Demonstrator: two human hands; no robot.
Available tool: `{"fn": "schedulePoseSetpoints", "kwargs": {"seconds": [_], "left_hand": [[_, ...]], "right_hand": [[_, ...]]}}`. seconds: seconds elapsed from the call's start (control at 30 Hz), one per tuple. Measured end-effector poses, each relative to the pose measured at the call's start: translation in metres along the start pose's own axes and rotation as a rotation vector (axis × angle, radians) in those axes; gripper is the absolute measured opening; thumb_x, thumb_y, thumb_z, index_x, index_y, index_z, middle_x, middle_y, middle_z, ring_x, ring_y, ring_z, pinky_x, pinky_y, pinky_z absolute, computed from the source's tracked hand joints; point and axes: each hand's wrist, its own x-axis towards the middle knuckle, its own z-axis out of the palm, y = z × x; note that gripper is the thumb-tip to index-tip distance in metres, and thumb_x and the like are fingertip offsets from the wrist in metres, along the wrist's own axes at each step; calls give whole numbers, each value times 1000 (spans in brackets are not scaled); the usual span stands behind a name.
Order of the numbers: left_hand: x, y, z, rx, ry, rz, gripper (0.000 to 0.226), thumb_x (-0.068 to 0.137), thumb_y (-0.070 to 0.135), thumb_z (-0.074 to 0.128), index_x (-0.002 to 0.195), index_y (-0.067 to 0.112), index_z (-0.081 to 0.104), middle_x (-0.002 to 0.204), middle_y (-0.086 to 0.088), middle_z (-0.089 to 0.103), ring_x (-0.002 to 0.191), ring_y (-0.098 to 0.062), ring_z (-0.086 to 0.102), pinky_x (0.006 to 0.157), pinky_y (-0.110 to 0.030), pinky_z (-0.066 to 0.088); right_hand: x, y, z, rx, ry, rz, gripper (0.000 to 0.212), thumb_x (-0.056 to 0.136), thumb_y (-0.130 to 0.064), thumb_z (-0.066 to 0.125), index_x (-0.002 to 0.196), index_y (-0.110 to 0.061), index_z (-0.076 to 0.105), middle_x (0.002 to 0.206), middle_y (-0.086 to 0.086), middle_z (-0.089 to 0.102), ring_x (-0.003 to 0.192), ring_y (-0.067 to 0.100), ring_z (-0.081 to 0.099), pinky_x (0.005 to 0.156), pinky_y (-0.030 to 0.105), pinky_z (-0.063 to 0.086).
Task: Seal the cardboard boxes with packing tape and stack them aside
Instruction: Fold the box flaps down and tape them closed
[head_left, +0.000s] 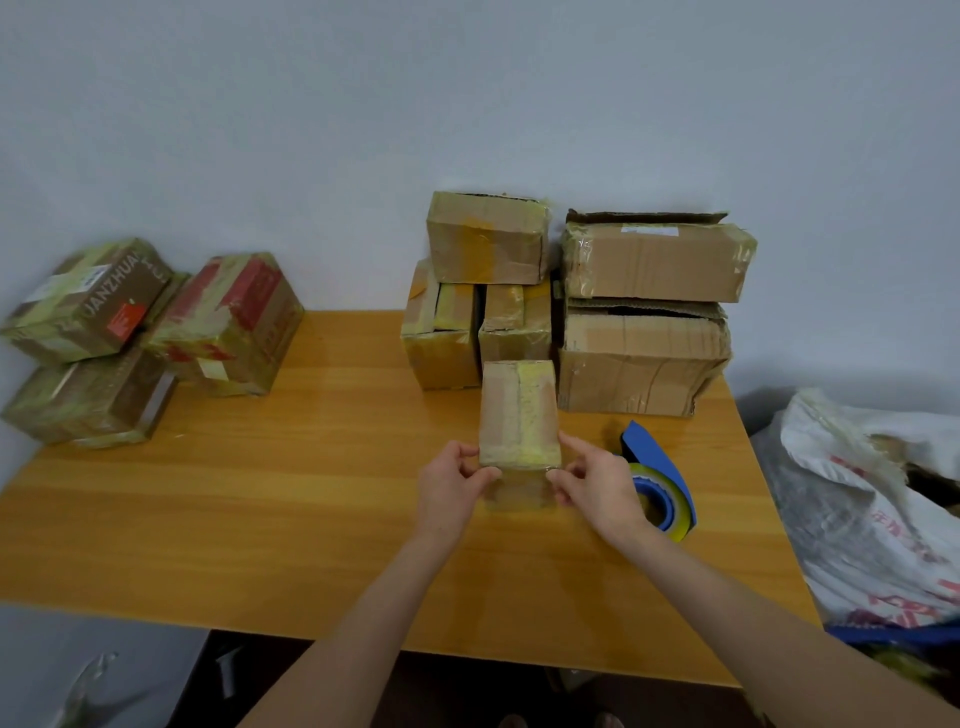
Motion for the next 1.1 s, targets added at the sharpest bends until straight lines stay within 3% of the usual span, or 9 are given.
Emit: {"fn": "schedulePoseSetpoints", "kwargs": {"seconds": [0.1, 0.2, 0.37, 0.47, 0.67, 0.8, 0.87, 0.97, 1.1], "left_hand": [[5, 4, -2, 212, 3, 35, 39, 74, 37, 79, 96, 18, 53, 72, 9, 51, 65, -7, 48, 53, -18, 34], [9, 4, 3, 317, -74, 74, 60, 71, 44, 79, 110, 13, 46, 96, 4, 54, 84, -12, 54, 66, -22, 43], [18, -7, 3, 233, -112, 152, 56, 79, 30, 75, 126, 10, 51, 112, -6, 69, 94, -18, 68, 77, -22, 51], [20, -13, -7, 199, -182, 187, 50, 84, 21, 71, 128, 10, 52, 116, -8, 69, 100, -16, 67, 80, -13, 46], [31, -16, -20, 247, -320, 192, 54, 95, 8, 55, 145, 21, 39, 125, -1, 64, 111, -16, 62, 92, -30, 51], [55, -9, -43, 388, -361, 113, 53, 95, -1, 37, 147, 14, 37, 144, -6, 47, 132, -23, 45, 108, -34, 38], [55, 5, -45, 539, -254, 86, 53, 101, 23, 39, 151, 11, 27, 153, -10, 33, 138, -27, 35, 112, -38, 31], [47, 27, -28, 761, -280, 24, 92, 87, 69, 43, 153, 14, 11, 160, -14, 3, 147, -30, 10, 116, -47, 17], [51, 27, -25, 940, -377, 168, 83, 86, 45, 62, 151, 24, 15, 160, -12, -7, 148, -31, 0, 119, -52, 12]], "right_hand": [[6, -8, -4, -212, 7, -4, 71, 80, -44, 74, 139, -16, 45, 87, -1, 69, 77, 12, 64, 68, 25, 53], [11, -14, 1, -350, 15, -6, 67, 75, -57, 72, 121, -19, 40, 98, 1, 67, 85, 20, 66, 67, 33, 57], [18, -3, 8, -291, -12, -32, 50, 84, -43, 70, 104, -23, 30, 93, 6, 67, 79, 25, 66, 67, 42, 57], [21, -2, 2, -233, -77, -36, 47, 86, -34, 71, 113, -20, 34, 93, 3, 64, 79, 21, 63, 64, 33, 54], [20, -8, 9, -155, -46, 6, 45, 88, -29, 70, 117, -18, 37, 95, 1, 64, 78, 16, 61, 63, 28, 53], [15, -19, 34, -83, -137, 6, 43, 92, -21, 65, 123, -18, 36, 108, 4, 65, 94, 22, 65, 74, 34, 57], [14, -21, 42, -112, -239, -32, 44, 95, -17, 60, 134, -18, 40, 112, 4, 65, 100, 20, 63, 78, 30, 54], [17, -19, 28, -205, -223, -67, 30, 99, -14, 49, 128, -21, 53, 117, 1, 65, 102, 18, 62, 79, 28, 52], [32, -9, -10, -275, 41, -79, 26, 97, -24, 54, 122, -23, 53, 120, -1, 58, 100, 14, 57, 83, 30, 52]]}}
